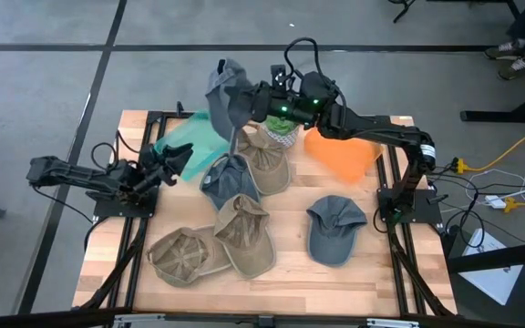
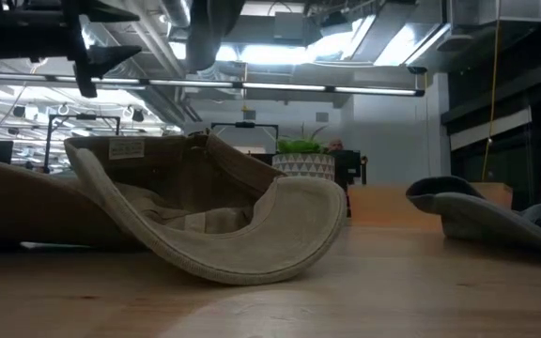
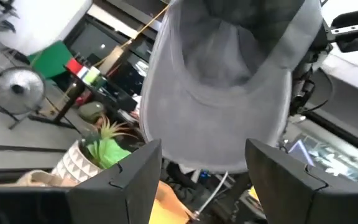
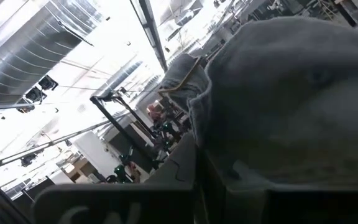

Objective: Pick & Place hat
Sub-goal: Put the middle blue cap into the orange bin

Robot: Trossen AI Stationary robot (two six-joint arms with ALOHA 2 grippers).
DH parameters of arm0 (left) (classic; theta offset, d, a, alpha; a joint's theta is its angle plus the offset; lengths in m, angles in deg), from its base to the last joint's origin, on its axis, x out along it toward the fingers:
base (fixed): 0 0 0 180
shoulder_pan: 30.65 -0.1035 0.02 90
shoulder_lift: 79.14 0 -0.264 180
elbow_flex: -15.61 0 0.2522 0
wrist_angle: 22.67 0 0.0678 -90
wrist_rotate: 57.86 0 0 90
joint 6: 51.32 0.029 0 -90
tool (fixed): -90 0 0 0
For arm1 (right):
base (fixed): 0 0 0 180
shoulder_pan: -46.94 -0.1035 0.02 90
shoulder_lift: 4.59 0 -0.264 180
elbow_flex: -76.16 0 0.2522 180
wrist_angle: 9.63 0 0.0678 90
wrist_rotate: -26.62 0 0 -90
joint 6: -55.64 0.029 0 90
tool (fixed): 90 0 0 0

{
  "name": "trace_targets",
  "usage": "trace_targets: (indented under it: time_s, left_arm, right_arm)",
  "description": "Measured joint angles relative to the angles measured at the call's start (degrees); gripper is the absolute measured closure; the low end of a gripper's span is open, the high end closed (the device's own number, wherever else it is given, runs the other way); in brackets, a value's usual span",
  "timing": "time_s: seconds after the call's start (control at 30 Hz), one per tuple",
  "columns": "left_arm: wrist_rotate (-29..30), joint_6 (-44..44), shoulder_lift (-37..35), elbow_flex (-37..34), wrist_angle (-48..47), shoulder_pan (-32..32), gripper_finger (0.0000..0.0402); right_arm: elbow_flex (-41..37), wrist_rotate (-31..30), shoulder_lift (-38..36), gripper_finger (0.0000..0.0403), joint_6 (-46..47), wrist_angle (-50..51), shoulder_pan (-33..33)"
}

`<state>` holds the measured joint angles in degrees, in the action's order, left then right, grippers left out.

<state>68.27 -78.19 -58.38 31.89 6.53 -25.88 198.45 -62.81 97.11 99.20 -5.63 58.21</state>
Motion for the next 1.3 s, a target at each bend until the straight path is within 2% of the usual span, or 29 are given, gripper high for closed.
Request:
trace_targets:
  time_s: [0.1,0.2,0.33,0.4,0.5,0.63,0.87,1.1,1.23,1.3]
  left_arm:
    - [0.0,-2.1,3.3,0.8,-0.3,-1.3,0.0176]
    - [-0.4,-8.2,6.7,1.8,-0.2,-2.8,0.0176]
    - [-4.7,-13.2,12.3,3.3,-0.1,-4.8,0.0176]
    - [-6.3,-13.3,15.0,3.8,2.8,-5.4,0.0176]
    - [-7.0,-9.5,18.7,4.0,12.8,-6.1,0.0176]
    - [-13.2,-3.9,22.8,4.0,23.1,-6.9,0.0176]
    - [-14.2,-8.6,29.5,4.0,27.9,-8.9,0.0176]
    - [-17.7,-8.7,34.8,6.9,30.6,-11.9,0.0176]
    - [-22.2,-7.0,38.4,11.6,30.7,-13.0,0.018]
    - [-25.6,-5.6,40.0,13.9,30.6,-13.3,0.0194]
  right_arm:
    - [0.0,0.1,0.0,0.0399,0.0,-0.3,0.0]
    - [0.8,1.7,0.0,0.0399,0.0,-0.6,-0.4]
    - [1.6,2.6,-0.1,0.0399,-0.9,-1.1,-1.5]
    - [1.6,2.7,-0.1,0.0399,-1.7,-1.0,-2.0]
    - [1.6,2.8,0.0,0.0399,-2.0,-0.7,-2.3]
    - [1.6,2.7,0.0,0.0399,-2.0,-0.9,-2.2]
    - [1.6,2.6,0.0,0.0399,-2.0,-1.6,-2.9]
    - [1.6,2.6,0.0,0.0399,-2.0,-4.0,-2.9]
    - [1.6,2.6,0.0,0.0399,-2.8,-4.3,-2.9]
    - [1.6,2.6,0.0,0.0399,-3.6,-4.2,-2.9]
